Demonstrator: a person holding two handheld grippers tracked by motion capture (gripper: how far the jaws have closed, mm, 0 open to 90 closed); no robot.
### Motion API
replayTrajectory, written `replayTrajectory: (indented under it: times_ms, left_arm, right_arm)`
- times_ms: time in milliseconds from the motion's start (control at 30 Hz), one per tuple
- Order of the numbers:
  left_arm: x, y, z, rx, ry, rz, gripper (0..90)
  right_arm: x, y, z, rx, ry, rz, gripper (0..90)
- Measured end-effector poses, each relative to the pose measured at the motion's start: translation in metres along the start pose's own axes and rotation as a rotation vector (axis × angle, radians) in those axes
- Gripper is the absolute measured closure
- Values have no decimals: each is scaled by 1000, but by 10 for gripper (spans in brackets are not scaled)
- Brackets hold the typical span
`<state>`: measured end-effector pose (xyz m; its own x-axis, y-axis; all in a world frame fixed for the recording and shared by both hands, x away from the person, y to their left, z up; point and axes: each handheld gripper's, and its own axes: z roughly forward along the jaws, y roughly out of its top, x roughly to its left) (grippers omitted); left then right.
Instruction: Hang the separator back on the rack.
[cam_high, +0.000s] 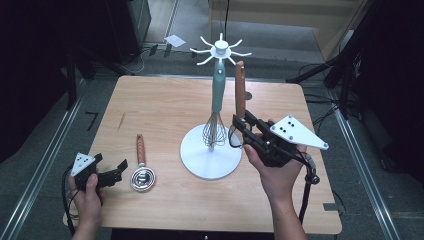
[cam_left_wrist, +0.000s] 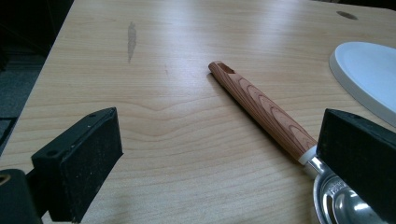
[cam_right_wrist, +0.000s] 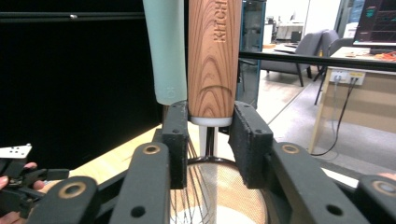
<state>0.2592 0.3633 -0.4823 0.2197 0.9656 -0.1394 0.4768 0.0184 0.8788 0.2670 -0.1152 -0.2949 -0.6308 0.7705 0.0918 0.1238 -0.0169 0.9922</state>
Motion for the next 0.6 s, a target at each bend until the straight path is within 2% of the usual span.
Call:
replayTrajectory:
  times_ms: [167, 267, 467, 600]
  left_arm:
    - [0, 0, 0, 0, -1, -4, 5]
    - [0, 0, 0, 0, -1, -3, 4]
    - [0, 0, 0, -1, -1, -4, 4]
    - [0, 0, 0, 0, -1, -2, 4]
  right_arm:
    - [-1, -1, 0, 7, 0, -1, 681]
    - [-2, 0, -1, 3, -10, 4, 708]
    - [-6, 4, 3, -3, -30, 1, 900]
    - [-8, 7, 9, -35, -46, -20, 900]
